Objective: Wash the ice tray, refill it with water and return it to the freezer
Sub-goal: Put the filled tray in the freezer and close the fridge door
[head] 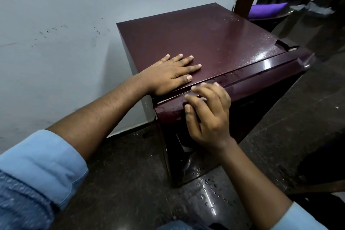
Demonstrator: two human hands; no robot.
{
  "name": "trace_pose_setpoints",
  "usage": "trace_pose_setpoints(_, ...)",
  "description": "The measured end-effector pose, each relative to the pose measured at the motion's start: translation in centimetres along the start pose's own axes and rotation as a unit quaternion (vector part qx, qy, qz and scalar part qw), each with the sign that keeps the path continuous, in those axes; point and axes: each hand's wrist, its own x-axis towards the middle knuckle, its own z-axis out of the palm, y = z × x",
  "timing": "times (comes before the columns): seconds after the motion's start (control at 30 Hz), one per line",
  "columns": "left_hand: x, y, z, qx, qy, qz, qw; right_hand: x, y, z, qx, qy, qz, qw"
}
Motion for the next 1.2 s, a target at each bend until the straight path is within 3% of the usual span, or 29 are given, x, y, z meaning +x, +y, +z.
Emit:
trace_pose_setpoints(0.23,0.2,0.2,-0.1,0.006,-0.011,-0.006,1.0,1.0,1.2,2.3,-0.026,0.01,-0.044,0.999)
trace_pose_setpoints(0.6,0.0,0.1,0.1,0.004,-0.003,-0.001,1.0,1.2,1.1,2.4,-0.045,0.019,-0.027,0.998)
trace_pose_setpoints(0.83,-0.7,0.0,-0.2,-0.064,0.01,0.0,0.998,1.6,1.1,1.2,-0.034,-0.048,0.003,0.998)
trace_pose_setpoints(1.03,-1.4,3.5,-0.4,-0.08,-0.04,-0.123,0.988,1.8,2.7,-1.5,-0.121,-0.157,0.045,0.979)
trace_pose_setpoints(1.2,-3.9,9.3,0.4,-0.094,-0.036,-0.225,0.969,1.7,3.8,-5.6,-0.183,-0.296,0.113,0.931)
